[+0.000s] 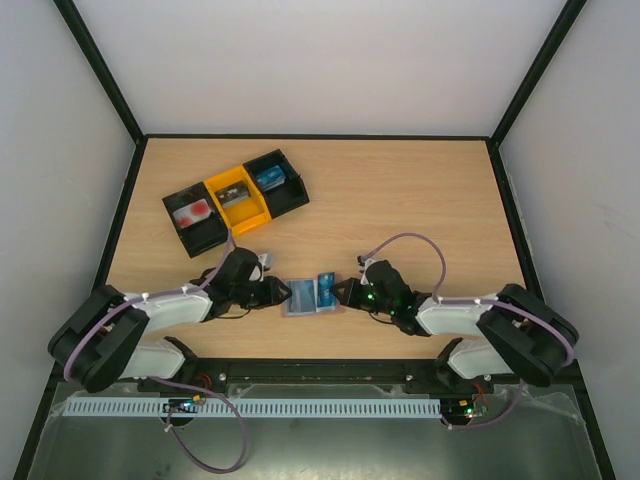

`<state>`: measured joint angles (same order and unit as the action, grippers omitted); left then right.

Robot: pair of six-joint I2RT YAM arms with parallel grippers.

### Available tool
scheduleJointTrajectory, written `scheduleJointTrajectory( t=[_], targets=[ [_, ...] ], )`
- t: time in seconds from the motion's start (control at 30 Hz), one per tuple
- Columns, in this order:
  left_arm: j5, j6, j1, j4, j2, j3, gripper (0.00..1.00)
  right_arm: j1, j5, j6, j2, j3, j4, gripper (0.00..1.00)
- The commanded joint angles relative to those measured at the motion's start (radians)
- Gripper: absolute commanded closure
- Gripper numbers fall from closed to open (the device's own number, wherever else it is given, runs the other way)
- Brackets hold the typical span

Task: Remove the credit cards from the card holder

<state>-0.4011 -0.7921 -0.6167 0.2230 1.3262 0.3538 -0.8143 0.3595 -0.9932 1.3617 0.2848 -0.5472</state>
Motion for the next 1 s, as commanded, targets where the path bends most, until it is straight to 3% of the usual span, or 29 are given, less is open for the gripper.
scheduleJointTrajectory(
  t=[0.0, 0.13, 0.37, 0.63, 0.97],
  targets=[
    [0.016, 0.015, 0.002, -0.136, -0.091, 0.062, 0.61, 0.004, -0.018, 0.099, -0.098, -0.004, 0.163, 0.98],
    [0.044, 0.081, 0.004, -0.291, -0.173, 0.166, 0.43, 0.006, 0.011, 0.21, -0.21, 0.036, 0.325, 0.98],
    [0.001, 0.217, 0.006, -0.482, -0.312, 0.318, 0.32, 0.006, 0.175, 0.324, -0.404, 0.089, 0.458, 0.98],
    [-0.297, 0.299, 0.006, -0.488, -0.423, 0.335, 0.32, 0.005, 0.48, 0.255, -0.492, 0.054, 0.281, 0.98],
    [-0.409, 0.294, 0.005, -0.4, -0.394, 0.289, 0.42, 0.005, 0.645, 0.263, -0.428, 0.085, 0.209, 0.98]
  ],
)
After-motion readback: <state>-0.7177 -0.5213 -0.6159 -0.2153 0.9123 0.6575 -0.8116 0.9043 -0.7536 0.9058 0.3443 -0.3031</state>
